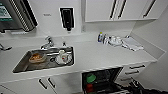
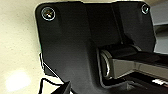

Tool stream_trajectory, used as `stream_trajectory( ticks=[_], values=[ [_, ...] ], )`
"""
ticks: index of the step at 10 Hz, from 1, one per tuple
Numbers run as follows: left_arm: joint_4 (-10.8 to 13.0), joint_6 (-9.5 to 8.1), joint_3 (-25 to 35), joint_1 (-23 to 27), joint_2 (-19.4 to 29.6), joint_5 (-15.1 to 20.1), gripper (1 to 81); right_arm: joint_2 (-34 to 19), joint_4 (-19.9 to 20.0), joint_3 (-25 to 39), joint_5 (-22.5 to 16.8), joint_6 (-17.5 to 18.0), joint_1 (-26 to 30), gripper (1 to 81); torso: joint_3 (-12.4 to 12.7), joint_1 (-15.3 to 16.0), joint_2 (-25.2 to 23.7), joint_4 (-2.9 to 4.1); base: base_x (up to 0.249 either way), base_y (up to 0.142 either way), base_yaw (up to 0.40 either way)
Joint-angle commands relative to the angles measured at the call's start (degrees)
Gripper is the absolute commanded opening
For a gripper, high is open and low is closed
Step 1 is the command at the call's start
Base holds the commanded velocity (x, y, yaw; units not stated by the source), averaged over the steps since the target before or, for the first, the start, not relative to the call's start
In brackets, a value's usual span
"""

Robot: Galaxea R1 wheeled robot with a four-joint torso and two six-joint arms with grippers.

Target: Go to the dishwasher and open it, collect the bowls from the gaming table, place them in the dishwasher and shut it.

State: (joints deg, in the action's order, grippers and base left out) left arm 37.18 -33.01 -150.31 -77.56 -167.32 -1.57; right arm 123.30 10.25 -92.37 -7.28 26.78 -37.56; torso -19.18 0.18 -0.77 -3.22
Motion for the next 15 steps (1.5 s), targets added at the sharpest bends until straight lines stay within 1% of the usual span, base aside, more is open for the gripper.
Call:
stream_trajectory(
  ticks=[1,3,4,6,9,10,12,15],
  values=[
    [-1.67,-0.12,-1.57,1.57,-0.13,0.61,81.1,-5.31,-0.14,4.31,-1.25,-0.50,0.08,81.1,0.00,0.00,0.00,0.00,0.000,0.000,0.000],
    [-1.85,-0.21,-2.97,1.66,-0.22,0.61,81.1,-5.58,-0.14,4.66,-1.07,-0.59,-3.44,81.1,0.00,0.00,0.00,0.00,0.000,0.000,0.000],
    [-2.46,-0.21,-3.67,1.66,-0.22,-0.09,81.1,-4.97,-0.58,3.97,-0.98,-0.68,-5.72,81.1,0.00,0.00,0.00,0.00,0.000,0.000,0.000],
    [-2.55,-0.21,-4.12,1.75,0.14,-0.10,81.1,-3.48,-2.07,1.51,0.68,-0.68,-10.82,81.1,0.00,0.00,0.00,0.00,0.000,0.000,0.000],
    [-2.55,-0.21,-4.12,1.92,0.57,-0.10,81.1,-0.92,-2.96,-2.19,2.88,-0.77,-16.97,81.1,0.00,0.00,0.00,0.00,0.000,0.000,0.000],
    [-2.55,-0.21,-4.12,2.01,0.66,-0.10,81.1,0.30,-3.57,-3.41,2.88,-0.77,-18.56,81.1,0.00,3.69,-5.73,0.00,0.000,0.000,0.000],
    [-2.46,-0.12,-4.12,1.93,0.66,-0.10,81.1,2.50,-4.62,-5.70,2.88,-0.77,-21.37,81.1,0.00,4.26,-6.69,0.00,0.000,0.000,0.000],
    [-2.46,-0.12,-4.12,1.92,0.84,-0.10,81.1,5.76,-6.65,-8.78,2.88,-0.77,-23.66,81.1,0.02,7.71,-12.38,0.00,0.000,0.000,0.000]
  ],
)
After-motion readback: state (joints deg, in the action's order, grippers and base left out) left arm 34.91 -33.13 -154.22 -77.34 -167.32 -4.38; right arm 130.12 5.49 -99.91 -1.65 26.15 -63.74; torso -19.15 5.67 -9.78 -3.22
